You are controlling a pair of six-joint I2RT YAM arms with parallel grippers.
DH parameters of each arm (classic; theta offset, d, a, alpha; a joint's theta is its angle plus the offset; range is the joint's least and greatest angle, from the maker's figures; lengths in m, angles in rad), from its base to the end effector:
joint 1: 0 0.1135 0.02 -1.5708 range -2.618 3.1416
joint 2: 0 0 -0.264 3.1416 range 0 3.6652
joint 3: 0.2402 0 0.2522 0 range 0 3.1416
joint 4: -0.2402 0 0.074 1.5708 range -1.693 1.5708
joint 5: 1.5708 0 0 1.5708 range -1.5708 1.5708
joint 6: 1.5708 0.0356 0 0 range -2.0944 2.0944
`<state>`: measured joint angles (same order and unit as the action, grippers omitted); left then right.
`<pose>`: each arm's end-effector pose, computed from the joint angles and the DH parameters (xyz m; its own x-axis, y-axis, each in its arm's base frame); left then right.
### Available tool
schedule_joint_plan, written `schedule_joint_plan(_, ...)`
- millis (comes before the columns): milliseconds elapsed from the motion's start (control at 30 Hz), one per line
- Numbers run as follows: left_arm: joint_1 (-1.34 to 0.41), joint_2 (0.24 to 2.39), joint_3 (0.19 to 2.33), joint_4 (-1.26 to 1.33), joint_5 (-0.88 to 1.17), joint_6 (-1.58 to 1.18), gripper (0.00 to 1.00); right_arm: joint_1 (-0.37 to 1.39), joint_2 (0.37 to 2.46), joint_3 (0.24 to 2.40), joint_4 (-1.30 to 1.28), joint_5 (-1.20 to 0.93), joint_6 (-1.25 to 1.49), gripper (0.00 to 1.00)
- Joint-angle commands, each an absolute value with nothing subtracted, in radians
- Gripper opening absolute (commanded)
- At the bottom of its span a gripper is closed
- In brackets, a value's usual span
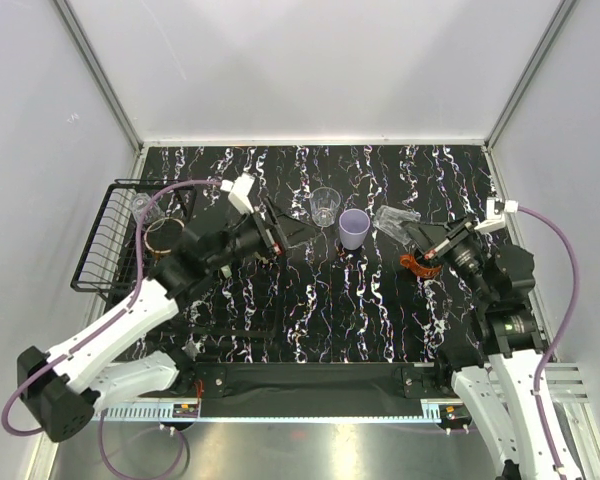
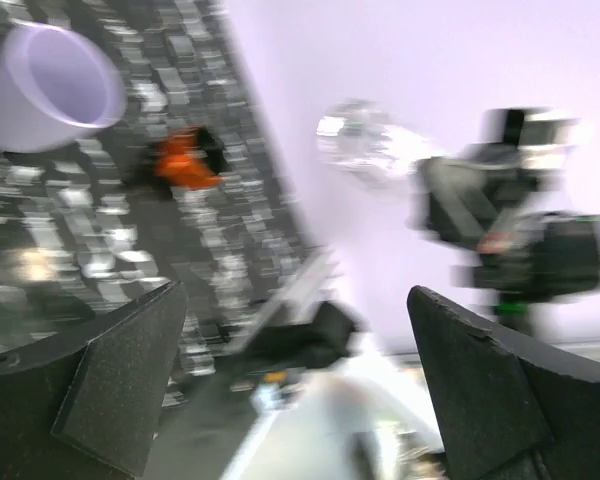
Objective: Load the cups into the dish rack
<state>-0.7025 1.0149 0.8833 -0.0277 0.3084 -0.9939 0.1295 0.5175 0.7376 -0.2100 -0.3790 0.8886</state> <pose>0.1746 -0.1620 0.3480 -0.7738 -0.3913 -0.4982 0.3591 0.3769 -0.8538 0.1209 0.0290 0.3572 -0.3716 0.6788 -0.6334 -0.3147 0.5497 0.7738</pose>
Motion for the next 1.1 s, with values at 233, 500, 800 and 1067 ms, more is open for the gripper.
schedule_joint_plan(233, -0.877, 0.913, 0.828, 0.343, 0.028, -1.177, 0.99, 0.124, 0.483, 0.560, 0.535, -0.497, 1.279, 0.00)
schedule_joint_plan(500, -1.028, 1.020, 0.810, 0.612, -0.116, -0.993, 0.99, 0.127, 0.497, 0.531, 0.696, -0.523, 1.445, 0.00)
schedule_joint_plan(800, -1.091, 1.161, 0.891, 0.819, -0.075, -0.789, 0.99, 0.126, 0.528, 0.591, 0.690, -0.592, 1.526, 0.00)
schedule_joint_plan(1067, -1.100, 1.293, 0.957, 1.005, -0.048, -0.750, 0.99, 0.126, 0.522, 0.589, 0.706, -0.606, 1.592, 0.00)
